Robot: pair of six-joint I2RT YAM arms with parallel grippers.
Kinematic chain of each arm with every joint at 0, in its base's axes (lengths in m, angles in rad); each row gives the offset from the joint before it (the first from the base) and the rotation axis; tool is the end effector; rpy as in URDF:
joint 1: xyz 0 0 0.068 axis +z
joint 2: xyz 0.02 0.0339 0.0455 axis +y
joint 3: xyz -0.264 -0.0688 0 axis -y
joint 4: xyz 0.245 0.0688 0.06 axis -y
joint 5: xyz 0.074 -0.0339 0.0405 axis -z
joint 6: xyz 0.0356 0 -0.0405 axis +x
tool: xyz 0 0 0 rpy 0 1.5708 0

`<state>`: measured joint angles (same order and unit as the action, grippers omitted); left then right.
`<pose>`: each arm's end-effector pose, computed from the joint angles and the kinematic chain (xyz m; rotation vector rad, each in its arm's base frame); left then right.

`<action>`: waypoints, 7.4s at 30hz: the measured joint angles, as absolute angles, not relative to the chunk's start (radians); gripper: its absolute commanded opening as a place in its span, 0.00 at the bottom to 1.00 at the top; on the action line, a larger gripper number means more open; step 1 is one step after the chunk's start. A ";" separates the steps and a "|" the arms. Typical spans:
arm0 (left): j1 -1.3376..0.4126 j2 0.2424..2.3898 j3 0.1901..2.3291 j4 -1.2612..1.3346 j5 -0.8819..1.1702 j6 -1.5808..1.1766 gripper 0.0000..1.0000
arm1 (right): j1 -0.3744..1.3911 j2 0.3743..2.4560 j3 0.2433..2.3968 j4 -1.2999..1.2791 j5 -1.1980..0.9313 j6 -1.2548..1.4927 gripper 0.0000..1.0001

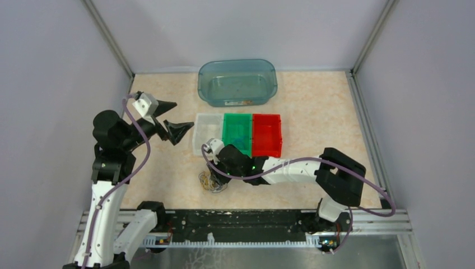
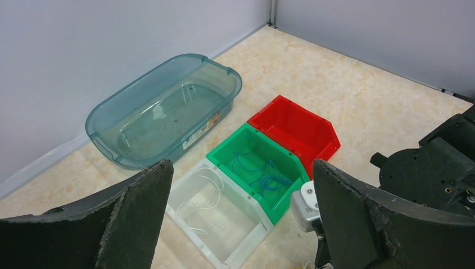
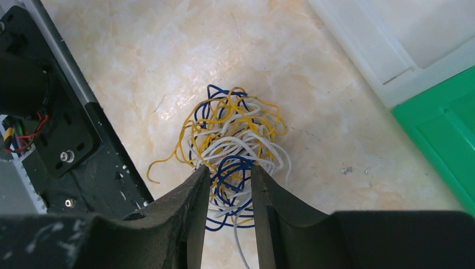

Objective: Untangle the cables

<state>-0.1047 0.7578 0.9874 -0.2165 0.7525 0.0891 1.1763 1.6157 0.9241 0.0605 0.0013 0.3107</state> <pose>0.1498 -0.0402 0.4104 0.7320 1.4142 -0.5957 0.1335 0.3206 0.2025 -0.9757 2.1136 0.7990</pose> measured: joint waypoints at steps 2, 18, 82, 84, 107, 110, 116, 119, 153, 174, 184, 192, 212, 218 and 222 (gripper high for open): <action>-0.105 0.757 0.987 -0.222 0.757 0.095 1.00 | 1.176 1.634 0.927 0.061 0.002 0.317 0.33; -0.105 0.746 0.987 -0.249 0.780 0.115 1.00 | 1.176 1.622 1.000 0.049 0.047 0.315 0.04; -0.105 0.740 0.995 -0.660 1.144 0.453 0.00 | 1.106 1.323 0.850 0.632 -0.204 0.481 0.65; -0.105 0.722 0.994 -0.617 1.127 0.434 0.00 | 1.084 1.318 0.842 0.631 -0.194 0.491 0.67; -0.105 0.713 0.997 -0.460 1.074 0.248 0.00 | 1.104 1.403 0.803 0.804 -0.187 0.384 0.65; -0.105 0.713 1.010 -0.443 1.073 0.214 0.00 | 1.104 1.462 0.838 0.804 -0.189 0.385 0.56; -0.105 0.712 1.048 -0.398 1.053 0.170 0.00 | 1.104 1.472 0.778 0.840 -0.178 0.398 0.44; -0.105 0.712 1.066 -0.356 1.034 0.133 0.00 | 1.104 1.472 0.702 0.852 -0.166 0.409 0.34; -0.105 0.697 1.118 -0.361 1.066 0.121 0.00 | 1.097 1.143 0.773 0.498 -0.163 0.309 0.55; -0.105 0.694 1.083 -0.367 1.090 0.081 0.02 | 1.097 1.425 0.967 0.624 -0.321 0.343 0.40; -0.105 0.689 1.083 -0.367 1.092 0.087 0.16 | 1.097 1.425 0.948 0.626 -0.304 0.368 0.01; -0.105 0.688 1.083 -0.384 1.087 0.129 0.64 | 1.095 1.276 0.803 0.606 -0.241 0.367 0.00; -0.105 0.684 1.004 -0.579 1.129 0.316 0.56 | 1.081 1.204 0.778 0.600 -0.236 0.372 0.00; -0.105 0.706 1.002 -0.593 1.179 0.311 0.57 | 1.081 1.234 0.821 0.622 -0.264 0.389 0.00; -0.106 0.724 0.999 -0.615 1.200 0.312 0.56 | 1.079 1.255 0.831 0.636 -0.282 0.398 0.00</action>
<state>-0.1062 0.7238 0.9985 -0.6147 1.2003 0.3119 1.0794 1.2549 0.8314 0.6357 -0.2821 0.3977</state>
